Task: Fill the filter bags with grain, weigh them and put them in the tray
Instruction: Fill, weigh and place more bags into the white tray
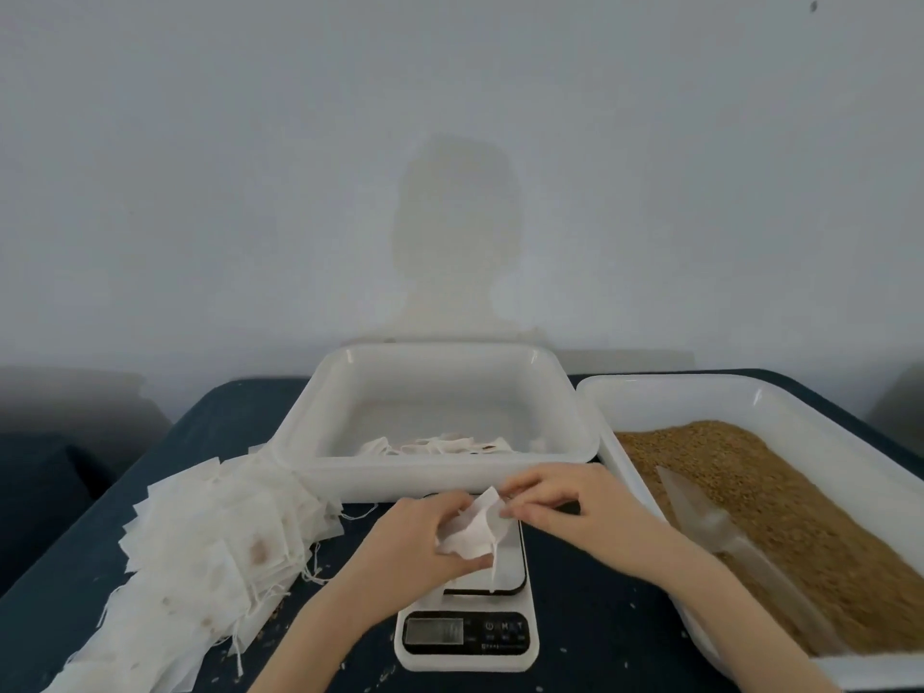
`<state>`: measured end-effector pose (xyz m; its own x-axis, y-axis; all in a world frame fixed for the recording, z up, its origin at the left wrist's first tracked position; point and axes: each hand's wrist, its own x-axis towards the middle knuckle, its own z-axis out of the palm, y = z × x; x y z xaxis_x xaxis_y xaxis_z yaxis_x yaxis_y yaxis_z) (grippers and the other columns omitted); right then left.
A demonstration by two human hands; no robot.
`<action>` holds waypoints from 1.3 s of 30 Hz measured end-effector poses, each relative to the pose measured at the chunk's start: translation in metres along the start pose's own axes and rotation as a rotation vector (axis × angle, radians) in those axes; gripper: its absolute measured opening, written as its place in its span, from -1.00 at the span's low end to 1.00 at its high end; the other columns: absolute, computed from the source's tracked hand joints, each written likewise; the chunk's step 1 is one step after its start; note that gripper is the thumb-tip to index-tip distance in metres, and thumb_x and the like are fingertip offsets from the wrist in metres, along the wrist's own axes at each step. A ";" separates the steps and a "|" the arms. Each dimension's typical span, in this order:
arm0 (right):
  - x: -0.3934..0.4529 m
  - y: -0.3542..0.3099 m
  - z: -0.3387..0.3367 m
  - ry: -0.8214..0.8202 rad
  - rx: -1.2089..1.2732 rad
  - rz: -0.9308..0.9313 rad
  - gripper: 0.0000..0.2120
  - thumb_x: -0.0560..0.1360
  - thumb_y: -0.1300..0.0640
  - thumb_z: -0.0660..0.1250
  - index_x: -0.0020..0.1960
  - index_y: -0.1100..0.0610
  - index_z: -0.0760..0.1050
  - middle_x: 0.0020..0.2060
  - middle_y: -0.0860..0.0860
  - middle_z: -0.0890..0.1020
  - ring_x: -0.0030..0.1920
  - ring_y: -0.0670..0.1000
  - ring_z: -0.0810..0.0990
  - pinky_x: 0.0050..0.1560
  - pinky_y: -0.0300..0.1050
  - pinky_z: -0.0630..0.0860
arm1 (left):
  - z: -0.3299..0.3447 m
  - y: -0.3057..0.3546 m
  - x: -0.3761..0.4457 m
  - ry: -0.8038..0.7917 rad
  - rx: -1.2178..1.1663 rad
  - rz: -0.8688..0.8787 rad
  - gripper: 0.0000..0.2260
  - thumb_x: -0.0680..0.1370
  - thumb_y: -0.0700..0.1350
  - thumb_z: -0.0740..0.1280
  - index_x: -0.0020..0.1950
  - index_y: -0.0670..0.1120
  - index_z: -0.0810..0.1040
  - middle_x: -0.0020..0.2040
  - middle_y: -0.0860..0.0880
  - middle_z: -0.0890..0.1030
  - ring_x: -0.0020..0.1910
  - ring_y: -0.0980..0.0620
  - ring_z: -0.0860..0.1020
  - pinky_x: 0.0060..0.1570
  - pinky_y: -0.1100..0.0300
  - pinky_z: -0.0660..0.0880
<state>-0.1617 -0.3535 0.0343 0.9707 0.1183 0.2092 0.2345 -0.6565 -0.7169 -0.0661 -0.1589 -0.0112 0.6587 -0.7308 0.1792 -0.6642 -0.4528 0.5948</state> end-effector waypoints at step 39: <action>-0.113 0.159 -0.164 0.055 -1.000 0.833 -0.82 0.55 -0.03 0.31 -0.15 -0.30 0.56 -0.36 -0.17 0.58 -0.38 -0.25 0.51 -0.45 -0.42 0.34 | 0.046 0.026 0.036 -0.039 0.121 0.046 -0.72 0.34 0.29 0.36 -0.12 0.23 0.34 -0.30 0.23 0.49 -0.23 0.27 0.45 -0.24 0.36 0.37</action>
<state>-0.2428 -0.5933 0.0054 0.7957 -0.6056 -0.0117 -0.5969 -0.7873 0.1544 -0.0760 -0.2202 -0.0260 0.6137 -0.7706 0.1717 -0.7329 -0.4751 0.4870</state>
